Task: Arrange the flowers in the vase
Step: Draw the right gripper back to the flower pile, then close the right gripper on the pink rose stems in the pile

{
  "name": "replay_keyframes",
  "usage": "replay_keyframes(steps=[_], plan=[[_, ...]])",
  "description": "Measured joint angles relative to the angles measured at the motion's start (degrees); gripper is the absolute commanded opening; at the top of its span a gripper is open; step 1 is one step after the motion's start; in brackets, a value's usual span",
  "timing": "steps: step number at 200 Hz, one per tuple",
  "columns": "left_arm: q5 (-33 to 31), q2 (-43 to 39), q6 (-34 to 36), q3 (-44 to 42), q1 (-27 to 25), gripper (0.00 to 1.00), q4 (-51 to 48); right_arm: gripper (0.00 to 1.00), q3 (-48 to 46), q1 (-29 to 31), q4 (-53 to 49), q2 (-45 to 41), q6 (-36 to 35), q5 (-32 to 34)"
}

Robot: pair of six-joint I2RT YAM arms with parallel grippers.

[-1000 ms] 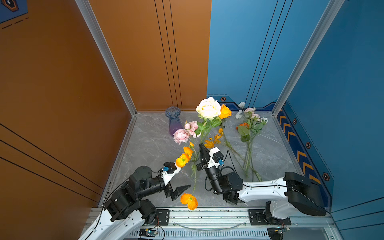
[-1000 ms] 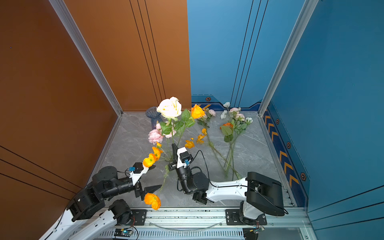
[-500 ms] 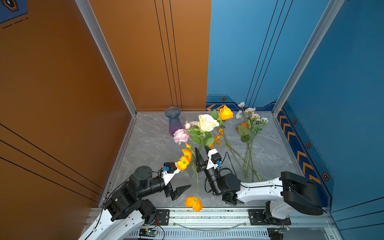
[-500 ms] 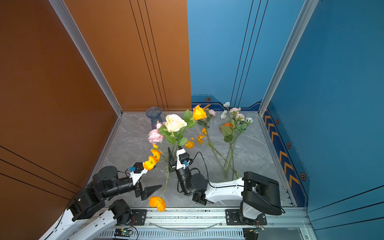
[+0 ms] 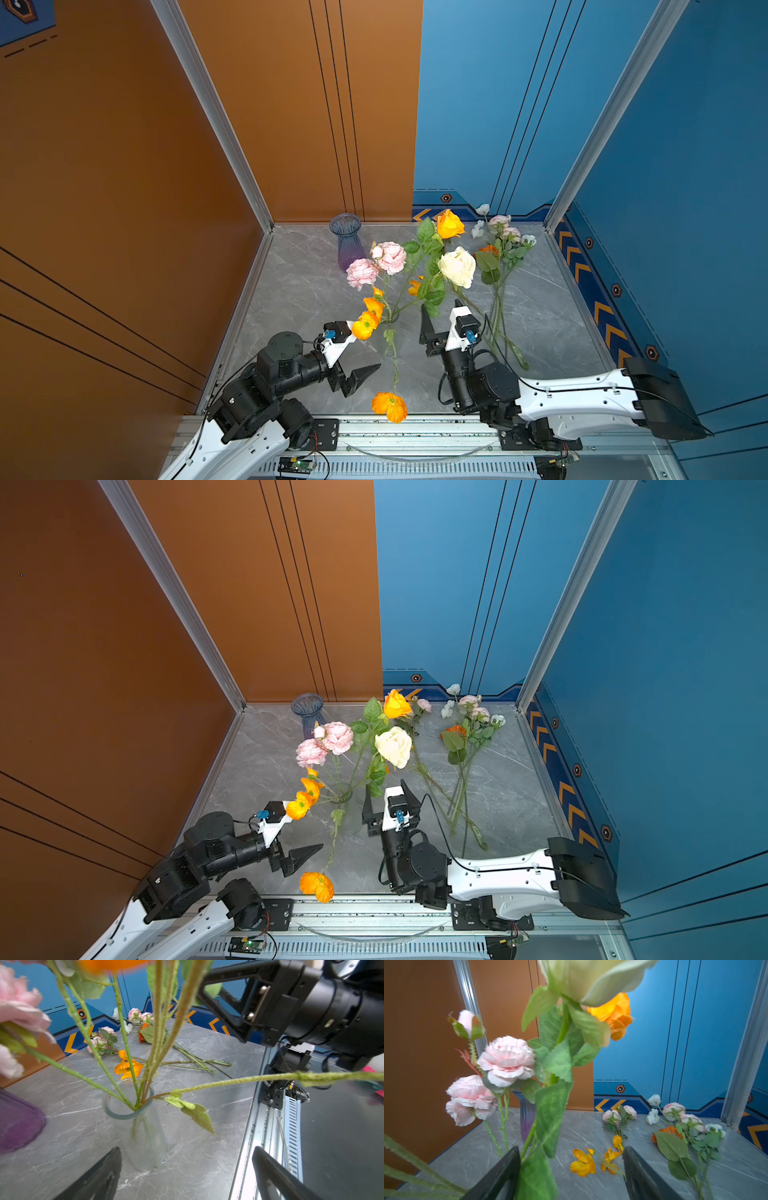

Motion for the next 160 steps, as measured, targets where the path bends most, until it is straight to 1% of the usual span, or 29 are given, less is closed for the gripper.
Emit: replay_keyframes(steps=[1, 6, 14, 20, 29, 40, 52, 61, 73, 86, 93, 107, 118, 127, 143, 151, 160], plan=[[-0.3, 0.0, -0.2, 0.0, 0.0, 0.98, 0.0, 0.75, 0.0, -0.2, -1.8, -0.9, 1.5, 0.2], [-1.0, 0.0, -0.7, 0.0, 0.0, 0.98, 0.0, 0.72, 0.1, -0.9, -6.9, -3.5, 4.0, 0.5], [-2.0, 0.1, -1.4, 0.0, 0.1, 0.98, 0.0, 0.7, 0.2, -2.8, -16.5, -8.6, 10.2, 0.2], [-2.7, 0.2, -1.9, 0.0, 0.2, 0.98, 0.0, 0.68, 0.3, -5.3, -24.3, -12.8, 15.4, -0.7], [-3.1, 0.7, -2.6, 0.0, 0.2, 0.98, 0.0, 0.65, 0.0, -9.9, -33.0, -18.3, 21.6, -2.5], [-3.2, 1.7, -3.1, 0.0, 0.3, 0.98, 0.0, 0.61, -1.2, -15.6, -41.3, -24.1, 27.6, -5.9], [-3.2, 3.0, -3.2, 0.1, 0.3, 0.98, 0.0, 0.57, -3.0, -21.8, -48.7, -29.6, 32.7, -10.0], [-3.2, 3.7, -3.2, 0.1, 0.3, 0.98, 0.0, 0.52, -3.7, -25.8, -53.1, -31.7, 35.4, -13.2], [-3.2, 3.9, -3.2, 0.1, 0.3, 0.98, 0.0, 0.52, -3.8, -31.4, -58.5, -32.2, 38.3, -18.3], [-3.2, 3.9, -3.1, 0.1, 0.3, 0.98, 0.0, 0.51, -3.7, -37.0, -62.3, -30.1, 40.0, -24.8], [-3.2, 3.9, -3.1, 0.1, 0.3, 0.98, 0.0, 0.49, -3.4, -40.1, -63.9, -28.0, 40.5, -28.4], [-3.2, 3.9, -3.1, 0.1, 0.3, 0.98, 0.0, 0.46, -1.4, -46.7, -66.7, -20.7, 40.8, -37.1], [-3.0, 3.9, -3.1, 0.1, 0.4, 0.98, 0.1, 0.43, 1.4, -51.0, -68.4, -13.1, 40.4, -43.3], [-3.0, 3.9, -3.1, 0.1, 0.4, 0.98, 0.1, 0.4, 3.6, -53.3, -69.2, -7.4, 40.1, -47.6], [-3.0, 3.9, -3.1, 0.1, 0.4, 0.98, 0.1, 0.31, 7.1, -56.0, -70.3, 1.9, 38.5, -54.4], [-3.0, 3.9, -3.1, 0.1, 0.4, 0.98, 0.1, 0.27, 8.7, -56.8, -70.9, 5.6, 37.9, -56.7], [-3.0, 3.8, -3.1, 0.1, 0.6, 0.98, 0.1, 0.26, 10.5, -57.4, -71.5, 9.7, 36.9, -58.7]])
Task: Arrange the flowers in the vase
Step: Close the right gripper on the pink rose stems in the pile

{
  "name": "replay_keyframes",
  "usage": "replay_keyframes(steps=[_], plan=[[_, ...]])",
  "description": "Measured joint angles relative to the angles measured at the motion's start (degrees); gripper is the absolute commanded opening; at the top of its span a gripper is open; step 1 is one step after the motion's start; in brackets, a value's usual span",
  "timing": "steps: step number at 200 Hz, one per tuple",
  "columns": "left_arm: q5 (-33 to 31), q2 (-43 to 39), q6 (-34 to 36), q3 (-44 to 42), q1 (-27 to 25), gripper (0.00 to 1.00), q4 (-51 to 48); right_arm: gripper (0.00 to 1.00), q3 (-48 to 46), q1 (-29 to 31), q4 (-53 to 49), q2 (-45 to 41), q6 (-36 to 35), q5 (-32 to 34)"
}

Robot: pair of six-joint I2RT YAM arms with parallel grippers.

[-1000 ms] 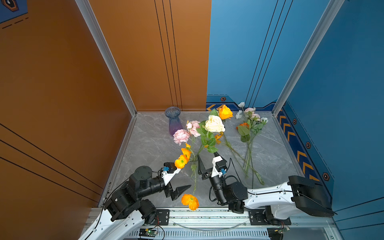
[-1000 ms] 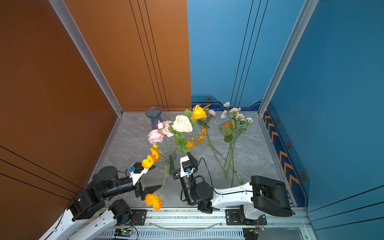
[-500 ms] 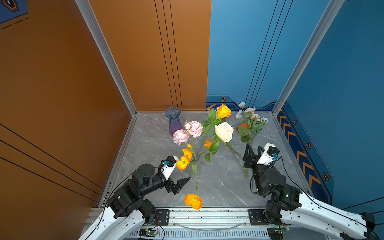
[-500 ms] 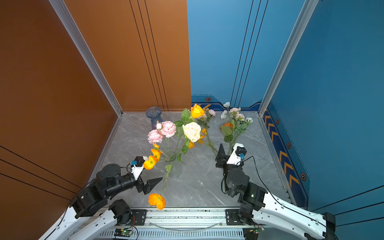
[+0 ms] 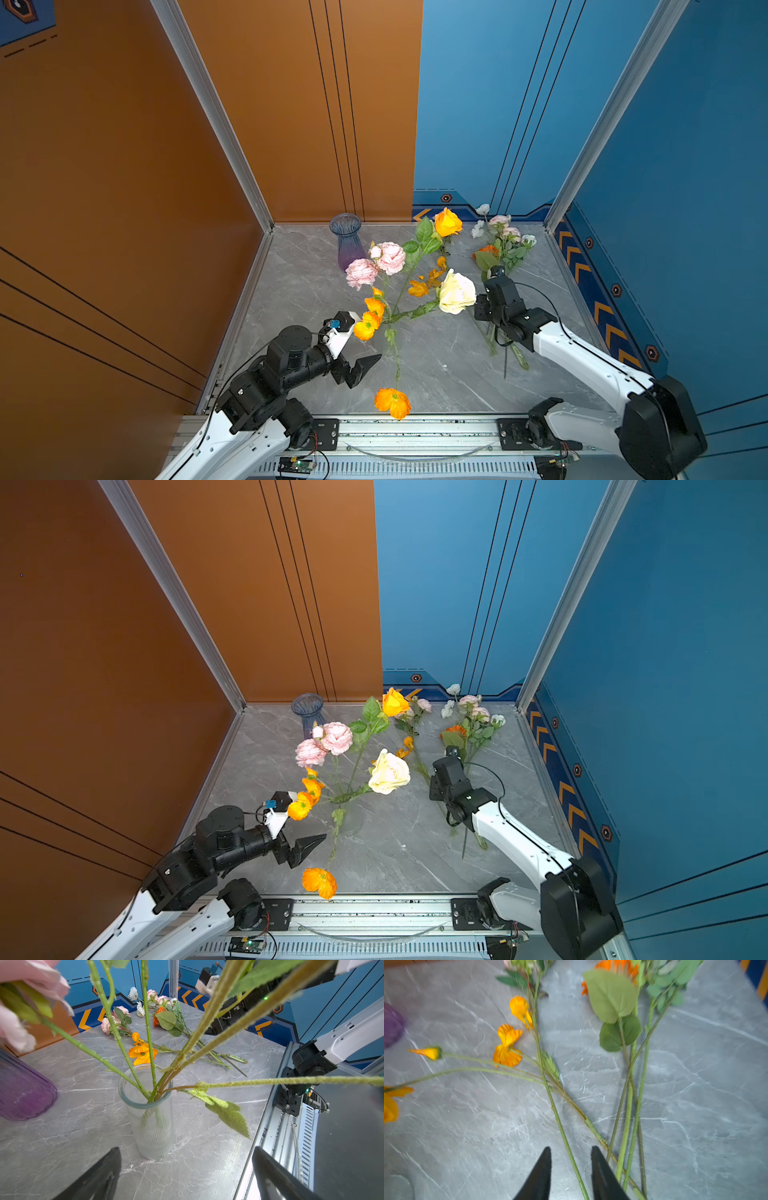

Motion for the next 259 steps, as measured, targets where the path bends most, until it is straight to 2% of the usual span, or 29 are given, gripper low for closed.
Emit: replay_keyframes(steps=[25, 100, 158, 209, 227, 259], plan=[[0.0, -0.3, 0.0, 0.0, 0.1, 0.98, 0.1, 0.26, 3.6, -0.3, -1.0, 7.5, -1.8, -2.2], [0.2, -0.4, 0.0, 0.0, 0.4, 0.98, 0.2, 0.26, 9.7, -0.8, -2.5, 20.3, -4.2, -5.2], [0.5, -0.2, 0.0, 0.0, 0.6, 0.98, 0.3, 0.29, 11.3, -0.9, -3.3, 24.4, -5.5, -5.1], [0.9, -0.1, 0.0, 0.0, 1.1, 0.98, 0.4, 0.26, 13.5, -1.0, -3.3, 27.6, -6.1, -5.4], [1.2, -0.1, 0.0, 0.0, 1.1, 0.98, 0.4, 0.23, 13.6, -1.0, -3.3, 27.7, -6.1, -5.5], [1.5, -0.2, 0.0, 0.0, 1.1, 0.98, 0.4, 0.07, 14.0, -1.0, -3.3, 28.1, -6.6, -6.3]])
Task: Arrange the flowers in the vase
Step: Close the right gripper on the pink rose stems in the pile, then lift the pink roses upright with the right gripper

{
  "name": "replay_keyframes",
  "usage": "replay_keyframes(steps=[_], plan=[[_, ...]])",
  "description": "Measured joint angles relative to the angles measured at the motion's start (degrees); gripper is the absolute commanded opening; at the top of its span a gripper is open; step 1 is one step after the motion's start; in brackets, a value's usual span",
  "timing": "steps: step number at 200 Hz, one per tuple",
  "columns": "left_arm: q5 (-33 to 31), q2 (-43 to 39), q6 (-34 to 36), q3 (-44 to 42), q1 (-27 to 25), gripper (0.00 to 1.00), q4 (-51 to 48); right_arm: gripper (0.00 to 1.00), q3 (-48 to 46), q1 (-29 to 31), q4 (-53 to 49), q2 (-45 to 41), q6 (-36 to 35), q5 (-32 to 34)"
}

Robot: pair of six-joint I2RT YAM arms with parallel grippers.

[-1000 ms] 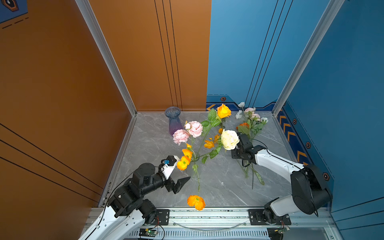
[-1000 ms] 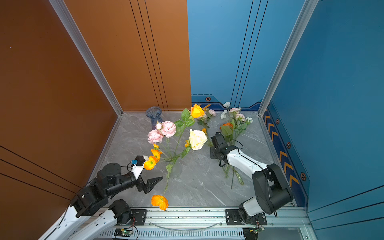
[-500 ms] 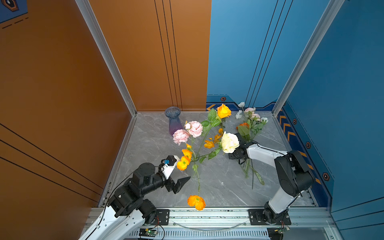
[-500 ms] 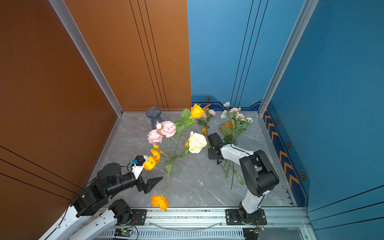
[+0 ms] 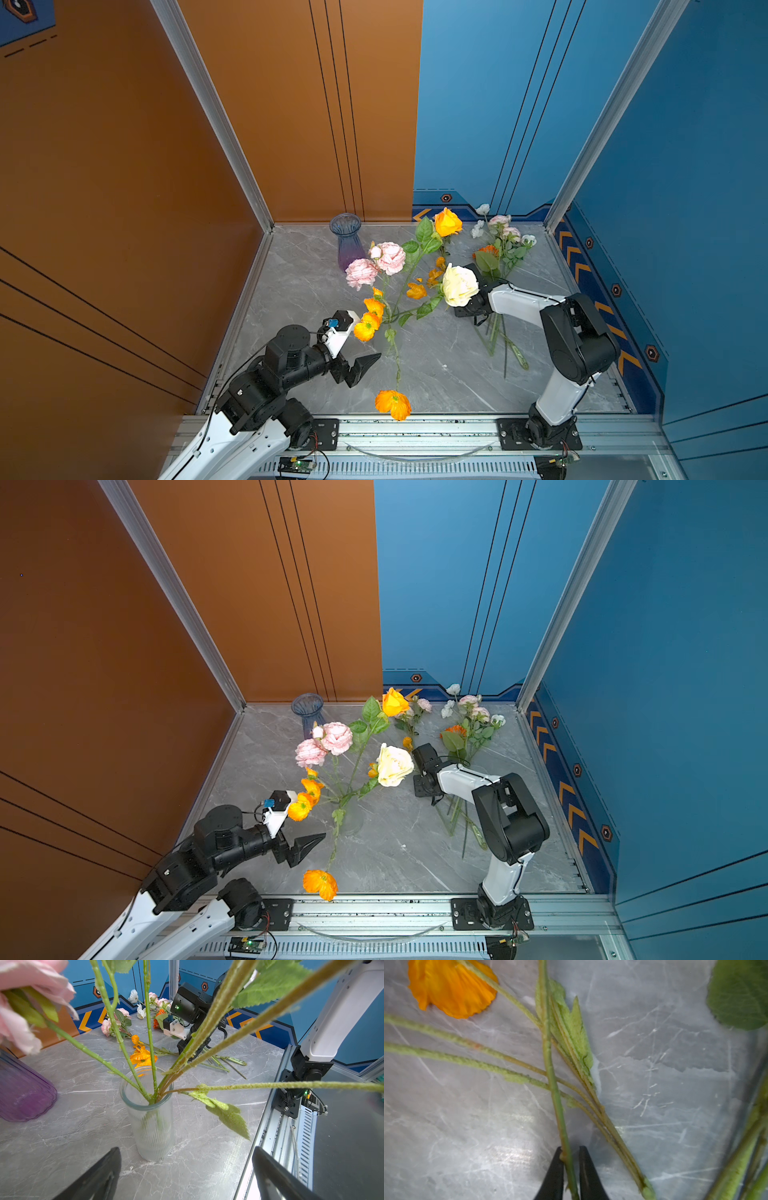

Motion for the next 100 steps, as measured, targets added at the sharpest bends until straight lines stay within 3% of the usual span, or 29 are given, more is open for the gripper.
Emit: replay_keyframes(steps=[31, 100], plan=[[0.0, -0.1, 0.0, 0.0, 0.0, 0.98, 0.0, 0.0, 0.1, 0.0, 0.0, 0.0, -0.4, -0.2], [0.5, -0.1, 0.0, 0.0, 0.4, 0.98, 0.0, 0.0, -0.4, 0.0, -2.0, -6.3, -0.6, -0.4]])
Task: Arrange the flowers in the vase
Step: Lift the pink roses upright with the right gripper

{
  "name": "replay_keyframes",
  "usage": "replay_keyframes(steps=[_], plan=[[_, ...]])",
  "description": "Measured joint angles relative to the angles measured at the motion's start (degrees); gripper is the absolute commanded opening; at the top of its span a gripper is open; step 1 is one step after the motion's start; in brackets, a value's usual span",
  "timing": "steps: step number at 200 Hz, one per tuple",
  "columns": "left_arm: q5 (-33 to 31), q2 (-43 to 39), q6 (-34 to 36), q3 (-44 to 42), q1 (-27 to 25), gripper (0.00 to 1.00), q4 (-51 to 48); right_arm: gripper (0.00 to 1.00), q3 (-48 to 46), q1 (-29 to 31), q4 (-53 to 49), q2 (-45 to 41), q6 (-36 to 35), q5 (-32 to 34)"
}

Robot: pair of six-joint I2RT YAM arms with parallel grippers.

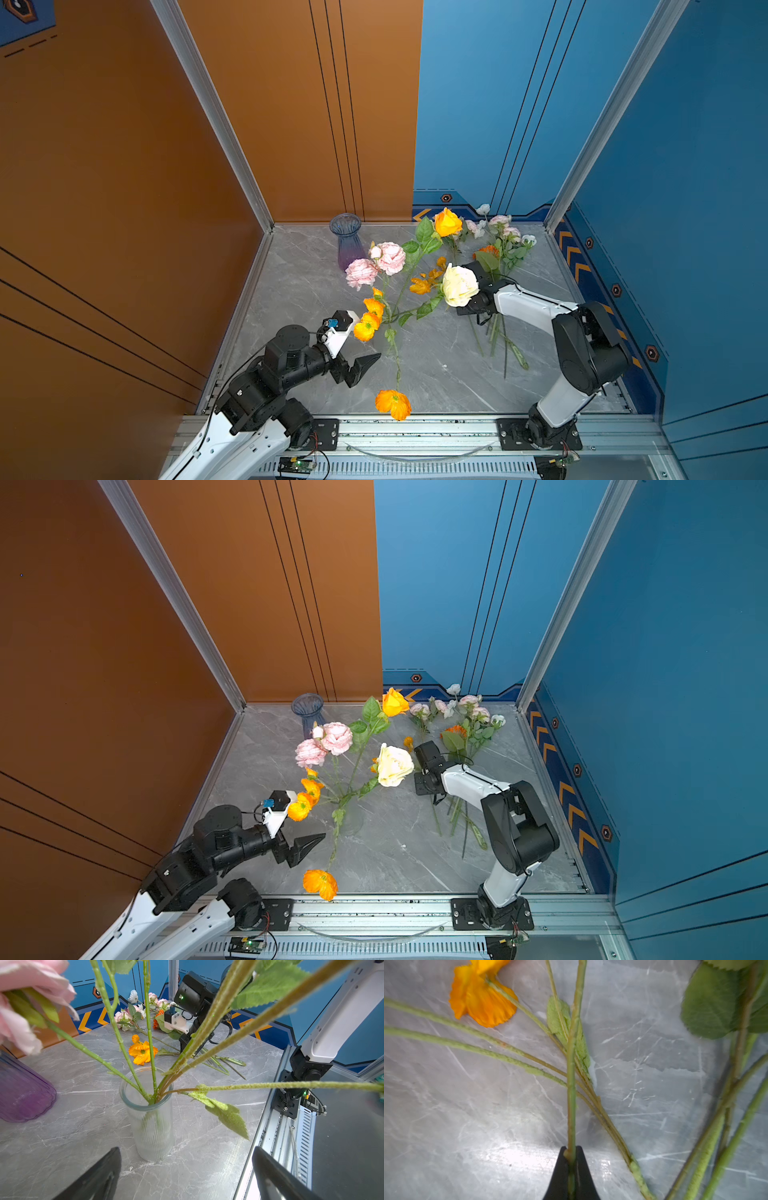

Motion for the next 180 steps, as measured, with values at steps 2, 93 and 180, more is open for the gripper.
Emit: replay_keyframes(steps=[2, 93, 180], plan=[[0.0, 0.0, 0.0, 0.0, 0.0, 0.98, 0.0, 0.0, 0.0, 0.0, -0.1, -0.4, 0.0, 0.0], [0.4, -0.2, 0.0, 0.0, 0.7, 0.98, 0.4, 0.0, -1.6, 0.0, -3.5, -20.0, 2.0, -1.6], [0.4, -4.7, 0.0, 0.0, 0.9, 0.98, 1.4, 0.0, -9.8, 12.5, 13.6, -48.9, 1.0, 10.7]])
